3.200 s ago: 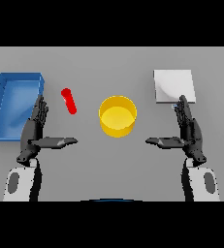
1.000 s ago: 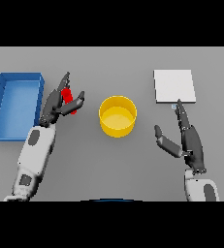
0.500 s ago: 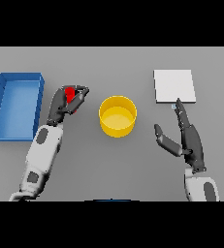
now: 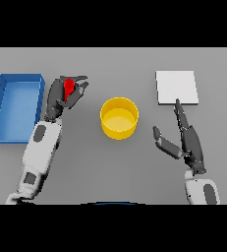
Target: Pick up the red beaker and tilt it to pour out 1 green nut into yellow bowl. Pick up the yellow bowl and place it on the metallic measuring scale.
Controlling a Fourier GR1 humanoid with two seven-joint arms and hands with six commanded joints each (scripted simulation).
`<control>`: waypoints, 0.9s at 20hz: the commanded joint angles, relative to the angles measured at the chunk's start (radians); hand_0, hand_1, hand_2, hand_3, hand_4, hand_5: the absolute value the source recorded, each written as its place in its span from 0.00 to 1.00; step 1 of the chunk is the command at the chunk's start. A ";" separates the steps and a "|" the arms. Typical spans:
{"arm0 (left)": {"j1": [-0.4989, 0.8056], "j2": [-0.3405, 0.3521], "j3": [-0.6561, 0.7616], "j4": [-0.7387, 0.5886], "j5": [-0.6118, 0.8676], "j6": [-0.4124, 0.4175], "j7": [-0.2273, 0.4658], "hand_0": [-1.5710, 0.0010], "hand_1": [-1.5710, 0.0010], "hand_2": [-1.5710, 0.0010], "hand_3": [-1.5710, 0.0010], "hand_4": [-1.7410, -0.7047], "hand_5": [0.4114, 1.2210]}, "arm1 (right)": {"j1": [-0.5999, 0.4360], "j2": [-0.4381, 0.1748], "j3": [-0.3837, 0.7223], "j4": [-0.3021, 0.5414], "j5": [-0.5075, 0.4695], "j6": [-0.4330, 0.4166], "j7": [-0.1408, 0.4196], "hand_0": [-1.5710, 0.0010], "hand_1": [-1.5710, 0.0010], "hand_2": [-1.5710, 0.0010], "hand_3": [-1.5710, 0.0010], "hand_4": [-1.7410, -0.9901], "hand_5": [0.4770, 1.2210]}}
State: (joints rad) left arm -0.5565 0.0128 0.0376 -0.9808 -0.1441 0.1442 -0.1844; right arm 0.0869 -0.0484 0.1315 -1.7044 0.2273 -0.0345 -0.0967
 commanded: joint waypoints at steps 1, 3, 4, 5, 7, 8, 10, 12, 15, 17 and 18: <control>-0.001 0.013 -0.018 -0.020 -0.018 0.010 0.012 0.02 0.02 0.02 0.02 0.02 0.85 | 0.010 -0.004 0.002 -0.004 0.005 0.000 -0.009 1.00 1.00 1.00 1.00 0.65 0.26; -0.014 0.047 -0.081 -0.081 -0.066 0.002 0.092 0.01 0.01 0.01 0.01 0.02 0.86 | 0.004 -0.004 0.005 -0.003 0.016 -0.005 -0.002 1.00 1.00 1.00 1.00 0.66 0.27; -0.017 0.075 -0.124 -0.098 -0.102 -0.018 0.115 0.01 0.01 0.01 0.01 0.01 0.87 | 0.019 -0.010 0.009 -0.021 0.026 -0.009 -0.012 1.00 1.00 1.00 1.00 0.66 0.28; -0.033 0.096 -0.175 -0.109 -0.147 -0.034 0.153 0.01 0.01 0.01 0.01 0.01 0.87 | 0.019 -0.016 0.004 -0.021 0.028 -0.009 -0.004 1.00 1.00 1.00 1.00 0.66 0.28; -0.036 0.128 -0.233 -0.134 -0.187 -0.062 0.188 0.01 0.01 0.01 0.01 0.01 0.87 | 0.020 -0.003 0.013 -0.036 0.036 -0.017 0.017 1.00 1.00 1.00 1.00 0.66 0.29; -0.032 0.143 -0.250 -0.147 -0.193 -0.072 0.195 0.01 0.01 0.01 0.01 0.01 0.87 | 0.024 -0.005 0.015 -0.038 0.038 -0.016 0.012 1.00 1.00 1.00 1.00 0.66 0.29; -0.021 0.168 -0.273 -0.170 -0.196 -0.086 0.204 0.01 0.01 0.01 0.01 0.01 0.87 | 0.029 -0.003 0.021 -0.038 0.046 -0.016 0.026 1.00 1.00 1.00 1.00 0.66 0.31; -0.029 0.200 -0.313 -0.188 -0.230 -0.096 0.231 0.00 0.00 0.00 0.00 0.01 0.87 | 0.030 -0.003 0.019 -0.036 0.036 -0.010 0.024 1.00 1.00 1.00 1.00 0.66 0.31; -0.083 0.253 -0.425 -0.171 -0.351 -0.111 0.249 0.00 0.00 0.00 0.00 0.00 0.88 | 0.040 -0.001 0.025 -0.043 0.041 -0.011 0.008 1.00 1.00 1.00 1.00 0.64 0.33; -0.146 0.277 -0.509 -0.127 -0.447 -0.125 0.263 0.00 0.00 0.00 0.00 0.00 0.89 | 0.036 0.000 0.027 -0.047 0.042 -0.008 0.019 1.00 1.00 1.00 1.00 0.63 0.33; -0.175 0.283 -0.544 -0.111 -0.484 -0.136 0.274 0.00 0.00 0.00 0.00 0.00 0.91 | 0.044 0.003 0.030 -0.048 0.041 -0.007 0.015 1.00 1.00 1.00 1.00 0.63 0.33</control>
State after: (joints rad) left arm -0.7318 0.2953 -0.5058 -1.0923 -0.6251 0.0081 0.0905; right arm 0.1309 -0.0449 0.1619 -1.7527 0.2678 -0.0408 -0.0824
